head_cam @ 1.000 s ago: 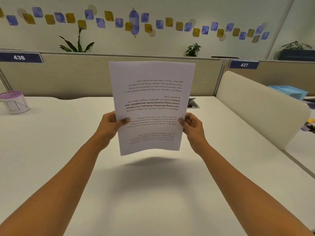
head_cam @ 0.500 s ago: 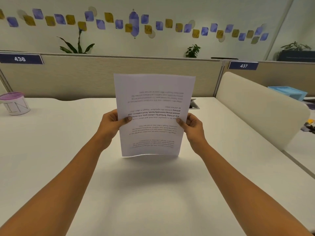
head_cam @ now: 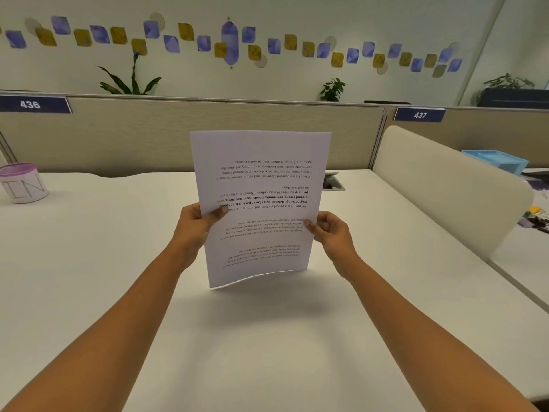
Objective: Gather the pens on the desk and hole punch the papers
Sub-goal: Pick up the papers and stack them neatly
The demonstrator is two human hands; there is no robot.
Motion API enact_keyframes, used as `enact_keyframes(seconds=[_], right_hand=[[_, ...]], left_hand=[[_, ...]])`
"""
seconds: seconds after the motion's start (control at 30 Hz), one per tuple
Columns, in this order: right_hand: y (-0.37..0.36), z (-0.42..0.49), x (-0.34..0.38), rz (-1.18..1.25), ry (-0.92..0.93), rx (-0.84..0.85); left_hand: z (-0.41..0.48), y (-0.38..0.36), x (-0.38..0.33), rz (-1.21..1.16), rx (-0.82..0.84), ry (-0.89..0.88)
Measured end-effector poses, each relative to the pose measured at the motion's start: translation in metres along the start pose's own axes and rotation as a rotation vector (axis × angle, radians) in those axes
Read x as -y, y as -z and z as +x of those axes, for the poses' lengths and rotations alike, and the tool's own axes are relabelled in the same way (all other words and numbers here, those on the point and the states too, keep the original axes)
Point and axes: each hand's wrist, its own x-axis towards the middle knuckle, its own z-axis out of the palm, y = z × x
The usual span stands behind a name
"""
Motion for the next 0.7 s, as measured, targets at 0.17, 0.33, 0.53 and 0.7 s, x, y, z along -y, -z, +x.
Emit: enact_keyframes(seconds=[0.17, 0.33, 0.53, 0.7], right_hand=[[0.016, -0.005, -0.019, -0.198, -0.199, -0.048], [0.017, -0.016, -0.024, 0.003, -0.366, 0.117], [-0.008, -0.016, -0.017, 0.338, -0.282, 0.153], [-0.008, -0.009, -0.014, 0.379, -0.138, -0.011]], left_hand=[[-0.001, 0.002, -0.009, -0.128, -0.096, -0.069], [-0.003, -0.006, -0.011, -0.429, -0.196, -0.052], [-0.011, -0.022, 0.0, -0.579, -0.211, 0.06], [-0.014, -0.012, 0.006, -0.499, -0.142, 0.072]])
